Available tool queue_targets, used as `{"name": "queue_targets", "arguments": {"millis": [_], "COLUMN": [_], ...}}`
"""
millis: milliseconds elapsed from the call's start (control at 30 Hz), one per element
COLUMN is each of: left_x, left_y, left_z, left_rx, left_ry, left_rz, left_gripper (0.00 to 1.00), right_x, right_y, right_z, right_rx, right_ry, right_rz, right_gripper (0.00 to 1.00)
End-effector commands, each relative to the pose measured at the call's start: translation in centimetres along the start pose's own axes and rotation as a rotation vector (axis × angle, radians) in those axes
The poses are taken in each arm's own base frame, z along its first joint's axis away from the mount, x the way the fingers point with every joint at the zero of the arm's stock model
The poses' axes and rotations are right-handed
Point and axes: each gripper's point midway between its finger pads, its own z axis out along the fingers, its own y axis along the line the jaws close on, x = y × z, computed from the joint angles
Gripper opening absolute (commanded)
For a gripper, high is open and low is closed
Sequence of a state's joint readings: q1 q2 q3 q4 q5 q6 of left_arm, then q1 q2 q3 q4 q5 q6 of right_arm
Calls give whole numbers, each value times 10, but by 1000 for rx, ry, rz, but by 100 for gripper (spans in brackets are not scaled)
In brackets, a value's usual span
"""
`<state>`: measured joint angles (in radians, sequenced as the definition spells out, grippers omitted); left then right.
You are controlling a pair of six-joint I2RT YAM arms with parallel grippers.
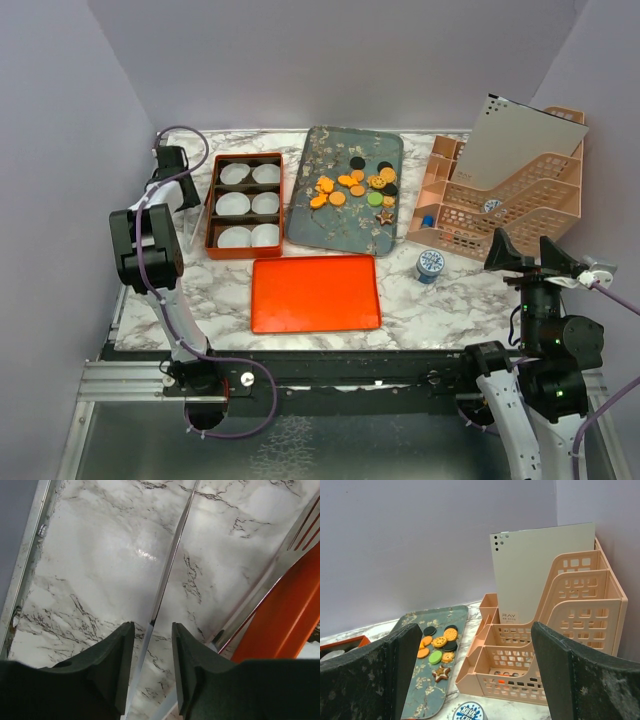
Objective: Pack the cookies
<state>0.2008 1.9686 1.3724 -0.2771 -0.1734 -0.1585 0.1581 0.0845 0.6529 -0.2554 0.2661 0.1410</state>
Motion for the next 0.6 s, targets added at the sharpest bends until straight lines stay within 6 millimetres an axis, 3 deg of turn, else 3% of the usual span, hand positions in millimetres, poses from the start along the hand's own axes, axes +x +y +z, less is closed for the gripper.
{"name": "queue_targets", "arguments": {"millis": [0,267,367,567], "left_x": [-4,11,16,4], "left_y": [6,6,8,19], "left_z": [7,26,29,13], "left_rx": [-24,-29,-32,-82], "left_ry": [17,69,88,60], "left_rz": [39,71,86,112], "left_gripper": [39,27,19,4], "right_x": [5,7,8,9], "right_y": [6,7,8,9], "right_z": [1,3,3,4], "right_rx": [-32,-40,-43,-50], "right_ry": [8,20,27,32], "right_rz": [-2,-10,-13,-14], "right_gripper": [100,100,100,100]}}
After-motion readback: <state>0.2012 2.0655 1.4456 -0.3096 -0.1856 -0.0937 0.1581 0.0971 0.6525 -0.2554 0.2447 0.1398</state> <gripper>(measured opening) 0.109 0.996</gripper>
